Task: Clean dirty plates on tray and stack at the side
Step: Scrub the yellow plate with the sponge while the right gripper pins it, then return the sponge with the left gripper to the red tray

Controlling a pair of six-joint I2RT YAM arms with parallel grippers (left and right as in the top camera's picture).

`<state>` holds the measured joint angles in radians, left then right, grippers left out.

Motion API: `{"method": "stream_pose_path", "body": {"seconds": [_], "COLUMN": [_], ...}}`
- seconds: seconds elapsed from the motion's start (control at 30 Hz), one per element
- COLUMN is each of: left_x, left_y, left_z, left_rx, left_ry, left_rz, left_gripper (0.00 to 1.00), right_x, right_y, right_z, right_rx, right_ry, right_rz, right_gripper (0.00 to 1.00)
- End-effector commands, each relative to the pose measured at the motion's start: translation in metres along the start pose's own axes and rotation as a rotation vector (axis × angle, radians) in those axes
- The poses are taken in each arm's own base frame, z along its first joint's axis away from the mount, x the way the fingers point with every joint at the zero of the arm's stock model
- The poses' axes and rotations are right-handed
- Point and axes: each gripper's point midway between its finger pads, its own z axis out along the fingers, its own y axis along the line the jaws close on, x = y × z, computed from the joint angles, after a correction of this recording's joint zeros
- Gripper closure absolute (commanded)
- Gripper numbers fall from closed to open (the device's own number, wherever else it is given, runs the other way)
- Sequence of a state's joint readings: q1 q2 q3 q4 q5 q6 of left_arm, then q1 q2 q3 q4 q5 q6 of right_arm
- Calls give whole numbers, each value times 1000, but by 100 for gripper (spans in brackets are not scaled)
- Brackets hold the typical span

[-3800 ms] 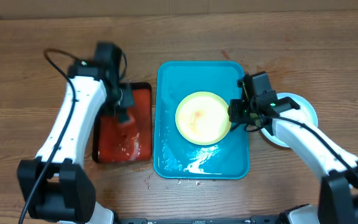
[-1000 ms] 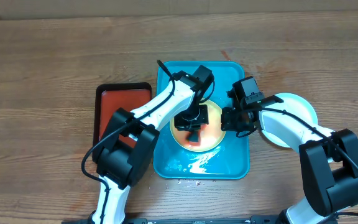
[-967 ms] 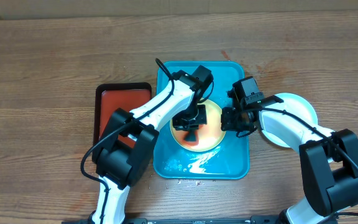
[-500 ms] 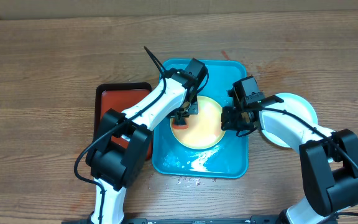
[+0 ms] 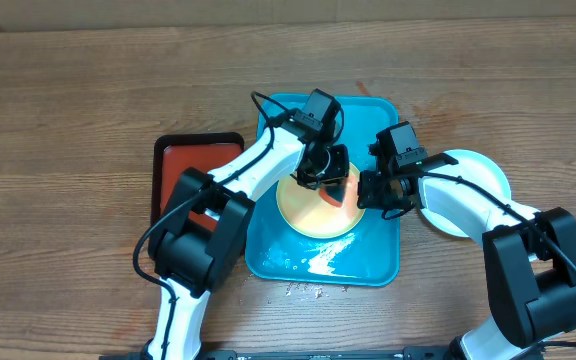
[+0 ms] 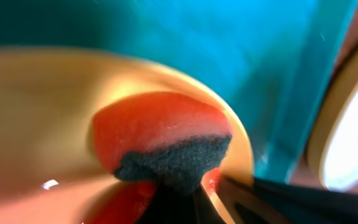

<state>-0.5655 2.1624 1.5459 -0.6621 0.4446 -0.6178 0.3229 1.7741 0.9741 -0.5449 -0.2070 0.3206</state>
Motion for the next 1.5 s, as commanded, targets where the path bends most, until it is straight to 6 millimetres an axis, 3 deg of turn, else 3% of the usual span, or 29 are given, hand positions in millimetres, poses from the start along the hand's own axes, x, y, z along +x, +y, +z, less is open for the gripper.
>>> {"method": "stream_pose_path", "body": {"seconds": [0.0,0.17,0.3,0.6,0.83,0.93,1.1,1.17,1.3,1.37,1.47], "left_x": [31,49,53,40,19,12,19,20,23,27,35], "left_y": [-18,-1,37,92,87,81,63,55,52,66,99], "left_z": [11,9,0,-49,-96,-97,-101,-123,-197,-244,-282], "left_rx": [116,40,-172,-533,-581,-553,-460,-415,-344,-348,-449], "left_ry": [149,216,191,31,-142,-177,-136,-153,-261,-346,-411], "left_rz": [11,-33,-94,-111,-91,-83,-72,-80,-119,-124,-176], "left_gripper": [96,96,96,95,96,96,96,95,96,96,96], "right_x": [1,1,1,1,1,0,0,1,2,3,3], "right_y": [-9,-9,-9,-9,-9,-9,-8,-8,-9,-9,-9], "right_z": [3,3,3,3,3,3,3,3,3,3,3], "right_rx": [37,37,37,37,36,36,32,32,36,36,36], "right_ry": [0,0,0,0,-1,-3,-3,-2,4,7,7], "right_rz": [2,2,3,2,2,2,2,2,-1,0,0], "right_gripper": [96,96,96,96,96,96,96,96,96,96,96]}}
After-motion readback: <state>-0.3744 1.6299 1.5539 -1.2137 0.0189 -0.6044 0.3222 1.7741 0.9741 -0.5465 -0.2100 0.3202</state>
